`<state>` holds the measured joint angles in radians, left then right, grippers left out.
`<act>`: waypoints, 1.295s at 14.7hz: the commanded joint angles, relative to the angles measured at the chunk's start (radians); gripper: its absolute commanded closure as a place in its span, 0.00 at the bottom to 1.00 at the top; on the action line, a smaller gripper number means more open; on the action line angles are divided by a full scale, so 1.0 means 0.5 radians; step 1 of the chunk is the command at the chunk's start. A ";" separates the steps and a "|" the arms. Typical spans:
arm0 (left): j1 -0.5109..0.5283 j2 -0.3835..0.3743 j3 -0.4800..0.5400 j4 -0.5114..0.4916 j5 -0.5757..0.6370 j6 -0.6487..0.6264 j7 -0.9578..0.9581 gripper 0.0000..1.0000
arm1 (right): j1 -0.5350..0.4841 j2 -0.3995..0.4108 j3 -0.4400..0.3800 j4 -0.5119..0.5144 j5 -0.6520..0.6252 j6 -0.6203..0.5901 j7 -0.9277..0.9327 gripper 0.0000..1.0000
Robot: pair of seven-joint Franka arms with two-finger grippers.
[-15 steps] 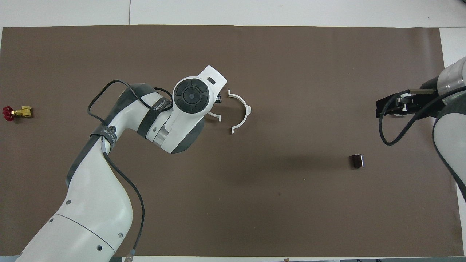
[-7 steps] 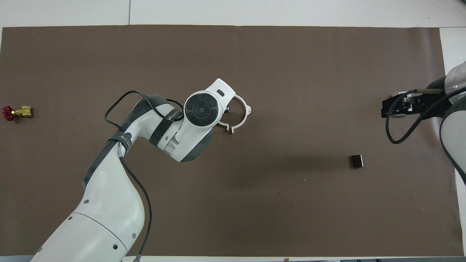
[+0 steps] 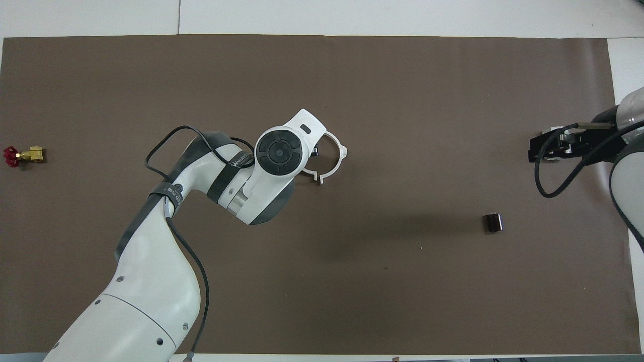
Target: Assemble drain pipe with both arms
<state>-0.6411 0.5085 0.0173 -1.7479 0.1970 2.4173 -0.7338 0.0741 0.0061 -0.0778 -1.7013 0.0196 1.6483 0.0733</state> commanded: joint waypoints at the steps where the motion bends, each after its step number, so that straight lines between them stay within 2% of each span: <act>1: -0.055 -0.029 0.024 -0.063 -0.023 -0.012 -0.017 1.00 | 0.005 -0.043 0.014 -0.049 -0.002 0.032 -0.045 0.00; 5: -0.059 -0.038 0.024 -0.066 -0.023 -0.058 -0.017 1.00 | -0.081 -0.046 -0.001 0.003 0.001 0.026 -0.152 0.00; 19: -0.059 -0.038 0.027 -0.066 -0.023 -0.021 -0.017 1.00 | -0.118 -0.049 -0.004 0.006 0.028 0.032 -0.162 0.00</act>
<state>-0.6516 0.5054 0.0175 -1.7488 0.1969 2.4043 -0.7339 0.0298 -0.0089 -0.0864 -1.6950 0.0206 1.6559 0.0149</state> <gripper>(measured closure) 0.793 0.000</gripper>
